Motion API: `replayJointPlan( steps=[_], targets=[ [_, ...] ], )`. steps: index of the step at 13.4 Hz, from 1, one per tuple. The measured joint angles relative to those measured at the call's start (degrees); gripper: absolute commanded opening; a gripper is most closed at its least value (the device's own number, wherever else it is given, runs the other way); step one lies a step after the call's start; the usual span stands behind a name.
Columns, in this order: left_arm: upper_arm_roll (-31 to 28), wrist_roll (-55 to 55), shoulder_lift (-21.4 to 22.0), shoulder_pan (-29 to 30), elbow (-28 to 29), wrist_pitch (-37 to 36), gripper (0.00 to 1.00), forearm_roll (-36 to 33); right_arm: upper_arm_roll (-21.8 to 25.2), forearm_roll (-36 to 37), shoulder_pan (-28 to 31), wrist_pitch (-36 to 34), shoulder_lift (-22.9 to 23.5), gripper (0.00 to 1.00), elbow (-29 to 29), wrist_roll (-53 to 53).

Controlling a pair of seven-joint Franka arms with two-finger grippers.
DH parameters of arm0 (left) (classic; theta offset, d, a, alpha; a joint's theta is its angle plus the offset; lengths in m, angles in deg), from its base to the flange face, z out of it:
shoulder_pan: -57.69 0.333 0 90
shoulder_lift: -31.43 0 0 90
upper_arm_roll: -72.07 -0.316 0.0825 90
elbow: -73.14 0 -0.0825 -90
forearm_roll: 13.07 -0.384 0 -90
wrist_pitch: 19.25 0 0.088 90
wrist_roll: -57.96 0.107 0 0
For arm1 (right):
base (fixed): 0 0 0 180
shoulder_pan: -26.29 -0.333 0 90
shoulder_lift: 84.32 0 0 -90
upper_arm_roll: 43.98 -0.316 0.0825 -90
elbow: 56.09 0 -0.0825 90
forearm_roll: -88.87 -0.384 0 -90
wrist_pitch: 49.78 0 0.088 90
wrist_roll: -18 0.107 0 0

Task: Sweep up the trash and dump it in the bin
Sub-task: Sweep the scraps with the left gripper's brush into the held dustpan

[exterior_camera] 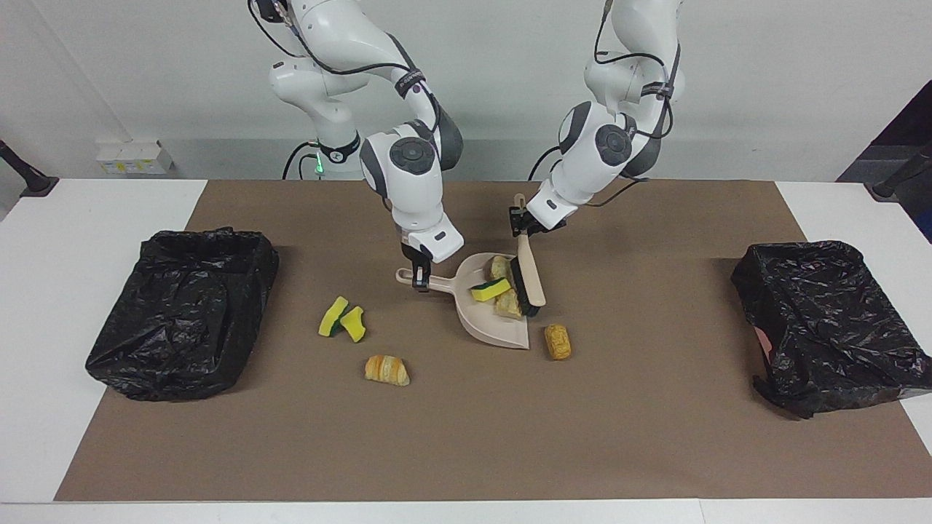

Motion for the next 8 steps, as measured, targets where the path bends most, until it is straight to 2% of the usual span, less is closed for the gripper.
replayJointPlan(
  steps=[2,5,6,8],
  targets=[
    [-0.57,0.18,2.79,4.53,-2.10,-5.48,0.00,-3.24,0.00,0.00,-0.03,0.09,0.02,0.00,0.00,0.01],
    [-0.85,5.44,2.66,9.05,-3.64,-5.48,0.00,-17.76,0.00,0.00,-0.04,0.16,0.06,0.00,0.00,0.02],
    [-0.91,8.27,0.37,10.00,-5.60,-5.34,0.00,-20.84,0.00,0.00,-0.05,0.18,0.06,0.00,0.00,0.03],
    [-0.89,11.01,-7.62,10.50,-11.36,-3.94,0.00,-25.22,0.00,0.00,-0.05,0.20,0.08,0.00,0.00,0.05]
  ],
)
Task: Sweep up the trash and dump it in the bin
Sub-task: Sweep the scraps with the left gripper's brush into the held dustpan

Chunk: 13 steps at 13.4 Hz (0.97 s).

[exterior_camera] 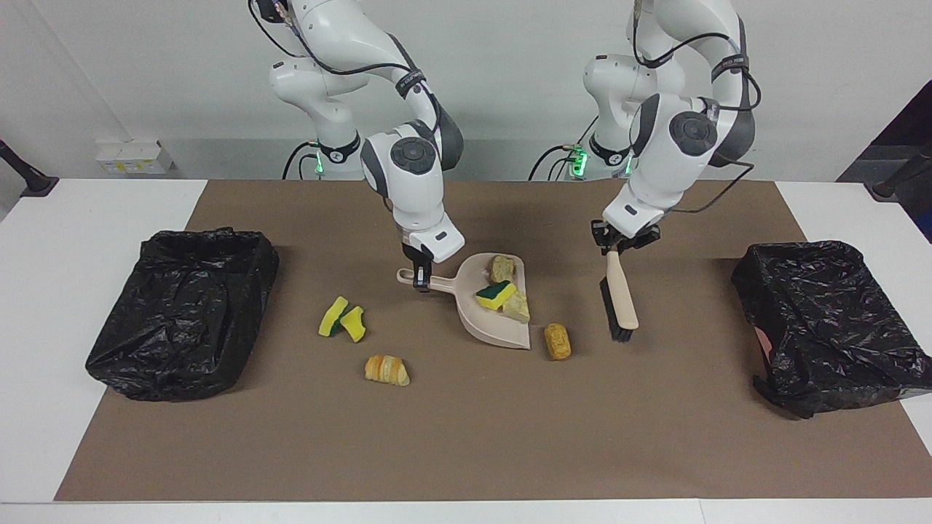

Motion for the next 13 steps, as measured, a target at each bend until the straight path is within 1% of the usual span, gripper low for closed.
replayJointPlan(
  steps=[2,3,4,6,7,10,11,13],
  targets=[
    [0.62,1.74,-6.84,-0.24,-3.75,2.89,0.00,-1.48,0.00,0.00,0.00,0.01,0.02,0.00,0.00,0.03],
    [1.01,2.66,-8.91,-0.47,-4.43,3.76,0.00,-1.75,0.00,0.00,-0.01,0.02,0.02,0.00,0.00,0.06],
    [1.18,3.38,-9.88,-0.99,-4.54,4.20,0.00,-1.81,0.00,0.00,-0.01,0.02,0.03,0.00,0.00,0.07],
    [1.41,4.05,-10.25,-2.59,-4.54,3.88,0.00,-1.86,0.00,0.00,-0.01,0.02,0.04,0.00,0.00,0.08],
    [1.48,4.18,-10.11,-3.82,-4.54,2.62,0.00,-1.87,0.00,0.00,-0.01,0.02,0.04,0.00,0.00,0.09],
    [1.95,4.19,-8.79,-7.36,-4.45,-4.57,0.00,-1.75,0.00,0.00,-0.02,0.02,0.05,0.00,0.00,0.10],
    [2.05,4.03,-8.05,-8.65,-4.25,-5.50,0.00,-0.72,0.00,0.00,-0.02,0.02,0.06,0.00,-0.02,0.10],
    [2.18,3.48,-6.54,-11.75,-3.32,-5.96,0.00,5.09,0.00,0.00,-0.02,0.02,0.09,0.00,-0.03,0.12]
  ],
)
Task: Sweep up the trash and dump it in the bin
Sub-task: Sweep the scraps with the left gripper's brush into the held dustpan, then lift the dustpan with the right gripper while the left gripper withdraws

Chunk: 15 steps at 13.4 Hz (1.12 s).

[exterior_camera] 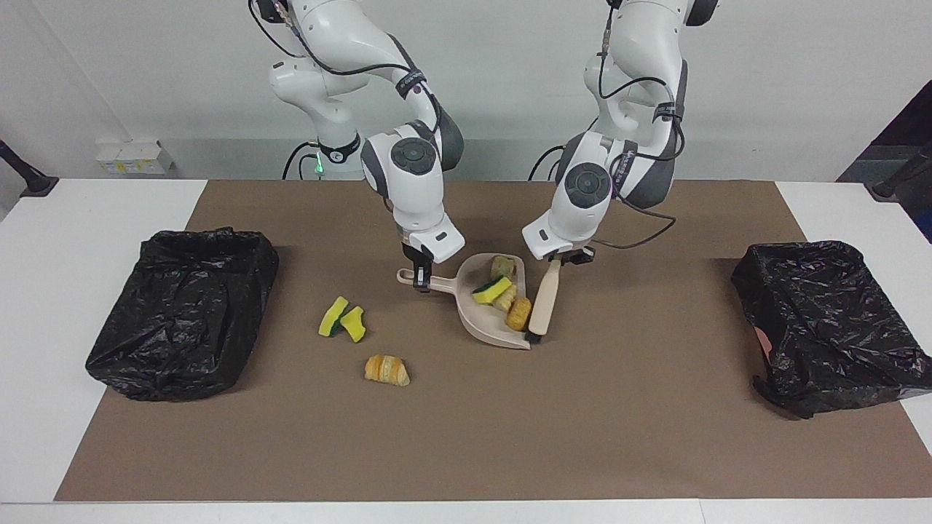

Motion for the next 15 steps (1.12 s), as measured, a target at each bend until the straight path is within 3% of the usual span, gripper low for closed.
replayJointPlan(
  steps=[3,7,12,15],
  targets=[
    [-0.11,-2.75,1.14,-1.27,0.61,-0.02,0.00,4.96,0.02,0.00,0.00,0.00,0.05,0.00,0.00,0.03],
    [-1.65,-9.62,4.62,0.37,0.63,-0.25,0.00,5.63,0.05,-0.07,0.08,0.00,0.10,0.00,0.03,0.06],
    [-2.21,-16.12,14.61,4.81,2.14,-7.45,0.00,4.01,0.13,-0.07,2.52,-0.62,-0.30,0.00,1.15,-0.64],
    [0.08,-19.55,23.92,3.78,12.94,-5.73,0.00,3.82,0.23,-0.44,6.33,-6.40,-1.41,0.00,4.75,-6.06]
  ],
)
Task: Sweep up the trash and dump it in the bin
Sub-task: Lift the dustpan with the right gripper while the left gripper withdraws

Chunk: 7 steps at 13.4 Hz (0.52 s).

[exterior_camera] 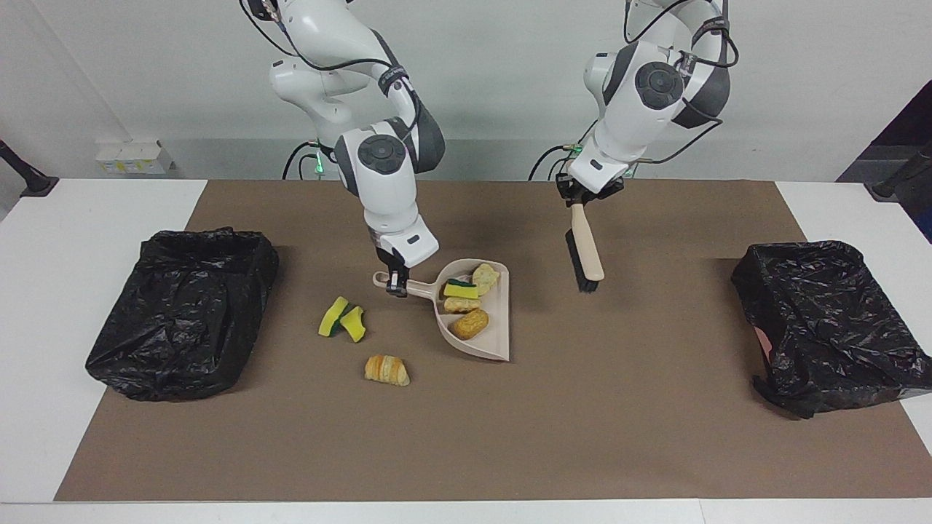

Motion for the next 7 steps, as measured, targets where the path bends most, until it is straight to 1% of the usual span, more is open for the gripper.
replayJointPlan(
  steps=[2,3,4,5,7],
  targets=[
    [2.04,-6.27,5.48,-4.20,8.51,5.77,0.00,0.04,0.18,-1.72,3.21,-3.07,-0.76,0.00,2.25,-5.78],
    [2.53,-9.99,6.76,-7.34,11.27,7.70,0.00,0.07,0.27,-2.35,5.03,-4.47,-1.05,0.00,3.20,-9.05],
    [2.77,-13.73,6.75,-10.83,13.36,10.06,0.00,0.08,0.32,-2.58,6.98,-6.11,-1.21,0.00,4.22,-12.23],
    [2.93,-16.92,6.03,-14.45,15.58,13.94,0.00,0.08,0.37,-2.97,9.08,-7.82,-1.26,0.00,5.40,-15.45],
    [3.10,-19.63,3.82,-18.88,19.37,21.12,0.00,0.09,0.43,-5.11,13.64,-9.89,-1.27,0.00,7.01,-21.59]
  ],
)
